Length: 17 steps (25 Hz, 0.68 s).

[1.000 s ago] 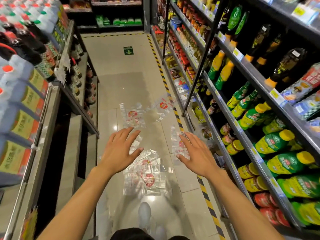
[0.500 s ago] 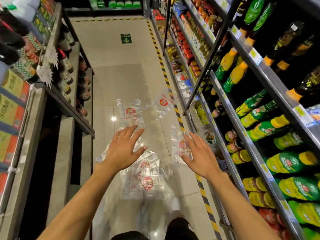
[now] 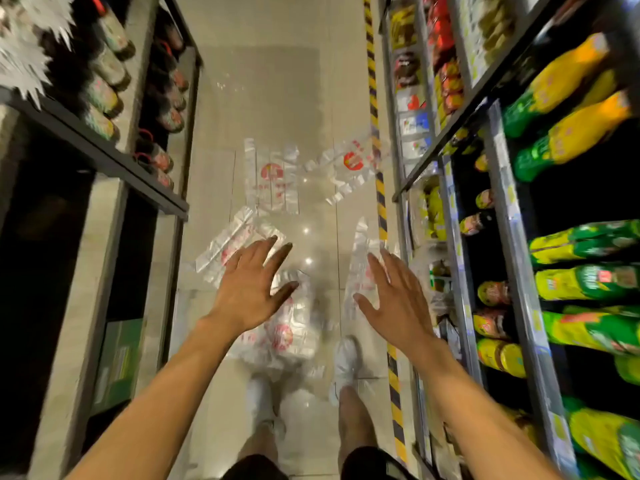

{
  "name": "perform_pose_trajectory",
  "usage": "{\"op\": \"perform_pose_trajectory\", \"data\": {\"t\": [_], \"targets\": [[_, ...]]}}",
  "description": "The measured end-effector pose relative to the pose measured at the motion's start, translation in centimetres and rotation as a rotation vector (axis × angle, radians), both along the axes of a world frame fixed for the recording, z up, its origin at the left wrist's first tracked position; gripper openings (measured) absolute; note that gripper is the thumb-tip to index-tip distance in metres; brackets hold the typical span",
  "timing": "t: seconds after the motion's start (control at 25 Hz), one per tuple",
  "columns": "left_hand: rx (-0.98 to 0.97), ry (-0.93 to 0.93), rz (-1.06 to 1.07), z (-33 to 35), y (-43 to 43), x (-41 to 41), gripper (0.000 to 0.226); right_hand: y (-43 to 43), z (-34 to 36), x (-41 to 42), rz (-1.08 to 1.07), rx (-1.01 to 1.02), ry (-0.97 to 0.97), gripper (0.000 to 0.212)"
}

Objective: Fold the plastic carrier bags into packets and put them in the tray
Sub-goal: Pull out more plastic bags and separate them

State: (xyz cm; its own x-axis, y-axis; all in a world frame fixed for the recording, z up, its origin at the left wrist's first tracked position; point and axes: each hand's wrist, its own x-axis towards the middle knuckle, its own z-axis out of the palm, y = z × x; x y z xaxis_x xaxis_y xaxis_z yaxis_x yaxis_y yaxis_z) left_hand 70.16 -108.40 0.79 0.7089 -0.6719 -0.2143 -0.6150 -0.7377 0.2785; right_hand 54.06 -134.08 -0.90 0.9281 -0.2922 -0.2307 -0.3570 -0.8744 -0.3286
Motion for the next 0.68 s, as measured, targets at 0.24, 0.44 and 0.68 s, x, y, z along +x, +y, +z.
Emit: {"op": "perform_pose_trajectory", "data": {"t": [0.24,0.44,0.68], "targets": [[0.058,0.046,0.04,-11.8,-1.1,0.8,0.072,-3.0,-11.3,1.8,0.052,0.029,0.1,0.082],[0.074,0.085,0.075,-23.9,1.0,0.0,0.071,-1.0,-22.7,2.9,0.163,0.061,0.158,0.083],[0.13,0.158,0.148,-40.7,5.9,-3.1,0.074,3.4,-38.2,4.1,0.324,0.077,0.225,0.084]]}}
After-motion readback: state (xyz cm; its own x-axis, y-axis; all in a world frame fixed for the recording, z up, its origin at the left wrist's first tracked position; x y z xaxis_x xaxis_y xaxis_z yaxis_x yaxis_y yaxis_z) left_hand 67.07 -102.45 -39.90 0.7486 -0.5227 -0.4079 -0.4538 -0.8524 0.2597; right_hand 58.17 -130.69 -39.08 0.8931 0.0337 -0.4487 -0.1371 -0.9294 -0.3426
